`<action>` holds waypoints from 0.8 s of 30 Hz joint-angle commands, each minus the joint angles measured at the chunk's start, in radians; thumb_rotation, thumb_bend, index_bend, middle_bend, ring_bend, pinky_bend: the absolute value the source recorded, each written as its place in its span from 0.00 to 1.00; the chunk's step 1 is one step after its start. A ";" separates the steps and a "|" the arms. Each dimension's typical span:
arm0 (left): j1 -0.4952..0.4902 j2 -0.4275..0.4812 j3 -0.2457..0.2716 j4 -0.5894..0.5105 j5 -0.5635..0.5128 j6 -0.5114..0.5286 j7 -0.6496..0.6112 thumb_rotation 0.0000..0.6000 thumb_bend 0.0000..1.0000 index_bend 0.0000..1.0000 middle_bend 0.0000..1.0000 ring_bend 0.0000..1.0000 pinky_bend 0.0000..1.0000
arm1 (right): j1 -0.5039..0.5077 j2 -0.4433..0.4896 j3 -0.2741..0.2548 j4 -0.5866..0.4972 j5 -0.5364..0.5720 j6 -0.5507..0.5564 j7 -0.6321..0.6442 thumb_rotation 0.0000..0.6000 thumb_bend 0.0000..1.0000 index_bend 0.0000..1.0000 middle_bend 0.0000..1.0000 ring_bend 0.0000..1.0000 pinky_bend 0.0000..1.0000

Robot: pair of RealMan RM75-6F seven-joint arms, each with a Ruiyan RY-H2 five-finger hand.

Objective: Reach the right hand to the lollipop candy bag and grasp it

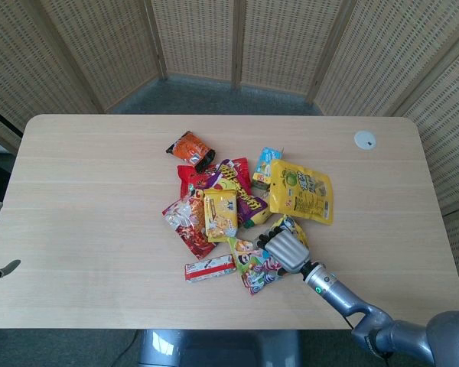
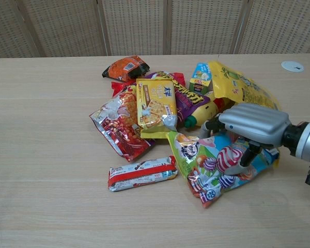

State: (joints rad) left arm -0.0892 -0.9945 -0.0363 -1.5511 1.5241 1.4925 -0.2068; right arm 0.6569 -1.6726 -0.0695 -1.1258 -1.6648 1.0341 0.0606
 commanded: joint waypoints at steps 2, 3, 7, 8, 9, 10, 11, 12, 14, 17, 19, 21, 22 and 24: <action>0.000 0.001 0.000 0.000 -0.001 0.000 -0.001 1.00 0.00 0.02 0.00 0.00 0.00 | -0.020 0.013 -0.015 -0.006 -0.035 0.062 0.011 1.00 0.13 0.56 0.84 0.96 0.71; 0.000 0.000 0.000 0.000 0.000 0.000 -0.002 1.00 0.00 0.02 0.00 0.00 0.00 | -0.022 0.027 -0.015 -0.021 -0.039 0.072 0.007 1.00 0.14 0.56 0.85 0.96 0.73; 0.000 0.001 0.001 -0.002 0.004 0.000 -0.004 1.00 0.00 0.02 0.00 0.00 0.00 | -0.025 0.083 -0.007 -0.092 -0.053 0.110 -0.030 1.00 0.19 0.57 0.85 0.97 0.75; -0.001 0.001 0.001 -0.003 0.005 0.001 -0.005 1.00 0.00 0.02 0.00 0.00 0.00 | -0.025 0.105 -0.002 -0.123 -0.056 0.120 -0.047 1.00 0.19 0.57 0.85 0.97 0.75; -0.001 0.002 0.001 -0.003 0.005 0.000 -0.006 1.00 0.00 0.02 0.00 0.00 0.00 | -0.025 0.123 0.003 -0.148 -0.058 0.127 -0.061 1.00 0.19 0.57 0.85 0.97 0.75; -0.001 0.002 0.002 -0.004 0.006 0.000 -0.008 1.00 0.00 0.02 0.00 0.00 0.00 | -0.024 0.140 0.009 -0.174 -0.059 0.133 -0.076 1.00 0.20 0.57 0.85 0.97 0.75; -0.001 0.003 0.002 -0.004 0.007 0.000 -0.009 1.00 0.00 0.02 0.00 0.00 0.00 | -0.021 0.165 0.015 -0.211 -0.061 0.137 -0.096 1.00 0.20 0.57 0.85 0.97 0.75; -0.001 0.003 0.003 -0.004 0.008 0.000 -0.011 1.00 0.00 0.02 0.00 0.00 0.00 | -0.018 0.183 0.020 -0.239 -0.062 0.137 -0.112 1.00 0.20 0.57 0.85 0.97 0.75; -0.001 0.004 0.004 -0.005 0.011 0.001 -0.015 1.00 0.00 0.02 0.00 0.00 0.00 | -0.010 0.224 0.034 -0.304 -0.063 0.135 -0.149 1.00 0.20 0.57 0.85 0.97 0.75; -0.002 0.005 0.005 -0.006 0.015 0.001 -0.018 1.00 0.00 0.02 0.00 0.00 0.00 | 0.007 0.270 0.058 -0.392 -0.058 0.119 -0.199 1.00 0.20 0.57 0.85 0.97 0.75; -0.002 0.006 0.006 -0.006 0.017 0.001 -0.021 1.00 0.00 0.02 0.00 0.00 0.00 | 0.021 0.293 0.077 -0.438 -0.052 0.103 -0.230 1.00 0.20 0.57 0.85 0.97 0.75; -0.003 0.007 0.006 -0.007 0.018 0.001 -0.025 1.00 0.00 0.02 0.00 0.00 0.00 | 0.041 0.316 0.108 -0.490 -0.034 0.081 -0.263 1.00 0.20 0.57 0.85 0.97 0.75; -0.003 0.007 0.006 -0.007 0.019 0.001 -0.026 1.00 0.00 0.02 0.00 0.00 0.00 | 0.050 0.324 0.124 -0.512 -0.023 0.071 -0.275 1.00 0.20 0.57 0.85 0.97 0.75; -0.003 0.008 0.006 -0.007 0.020 0.001 -0.029 1.00 0.00 0.02 0.00 0.00 0.00 | 0.072 0.340 0.163 -0.556 0.007 0.048 -0.299 1.00 0.20 0.57 0.85 0.97 0.75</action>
State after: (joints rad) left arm -0.0925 -0.9868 -0.0299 -1.5580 1.5439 1.4934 -0.2352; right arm 0.6990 -1.3623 0.0491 -1.6333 -1.6910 1.1124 -0.2014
